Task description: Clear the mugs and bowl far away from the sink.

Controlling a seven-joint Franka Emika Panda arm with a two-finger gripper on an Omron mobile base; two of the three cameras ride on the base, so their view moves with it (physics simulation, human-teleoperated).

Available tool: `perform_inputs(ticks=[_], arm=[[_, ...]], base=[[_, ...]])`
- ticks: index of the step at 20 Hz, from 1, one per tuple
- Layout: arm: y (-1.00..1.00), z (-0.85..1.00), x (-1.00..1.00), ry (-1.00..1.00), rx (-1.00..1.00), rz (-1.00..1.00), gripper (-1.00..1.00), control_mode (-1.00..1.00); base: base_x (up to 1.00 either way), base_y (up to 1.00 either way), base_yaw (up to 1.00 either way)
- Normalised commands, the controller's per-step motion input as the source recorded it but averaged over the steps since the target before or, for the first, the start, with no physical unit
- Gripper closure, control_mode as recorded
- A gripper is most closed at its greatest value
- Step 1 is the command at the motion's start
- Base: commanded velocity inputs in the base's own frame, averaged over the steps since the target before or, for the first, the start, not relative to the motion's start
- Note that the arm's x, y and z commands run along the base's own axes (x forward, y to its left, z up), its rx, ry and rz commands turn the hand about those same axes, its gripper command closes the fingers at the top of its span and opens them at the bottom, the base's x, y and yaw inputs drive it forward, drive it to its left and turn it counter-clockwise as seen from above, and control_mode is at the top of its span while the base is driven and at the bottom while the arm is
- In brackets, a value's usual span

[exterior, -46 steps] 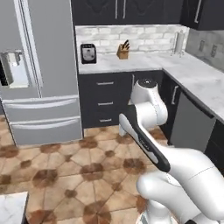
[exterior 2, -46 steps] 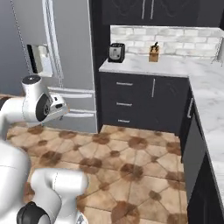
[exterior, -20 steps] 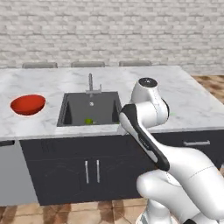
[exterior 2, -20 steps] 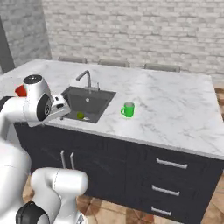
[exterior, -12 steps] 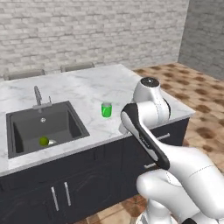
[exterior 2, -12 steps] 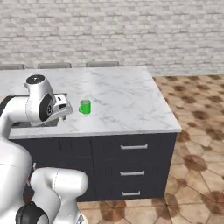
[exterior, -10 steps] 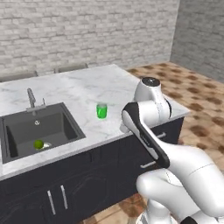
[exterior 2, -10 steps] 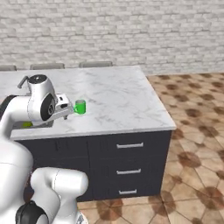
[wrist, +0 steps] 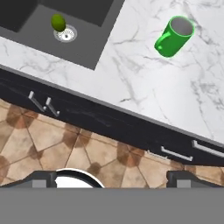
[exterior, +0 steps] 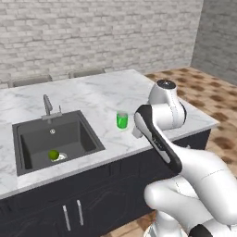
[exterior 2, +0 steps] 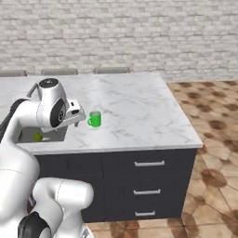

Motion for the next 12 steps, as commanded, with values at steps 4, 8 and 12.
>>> perform_inputs(ticks=[4, 8, 12], arm=[[0.00, 0.00, 0.00, 0.00, 0.00, 0.00, -1.00, 1.00], [0.00, -0.11, 0.09, 0.01, 0.00, 0.00, -1.00, -1.00], [0.00, -0.48, 0.36, 0.09, -0.02, -0.38, -1.00, -1.00]], base=[[0.55, 0.21, 0.27], [0.37, 0.24, 0.09], [0.00, 0.00, 0.00]])
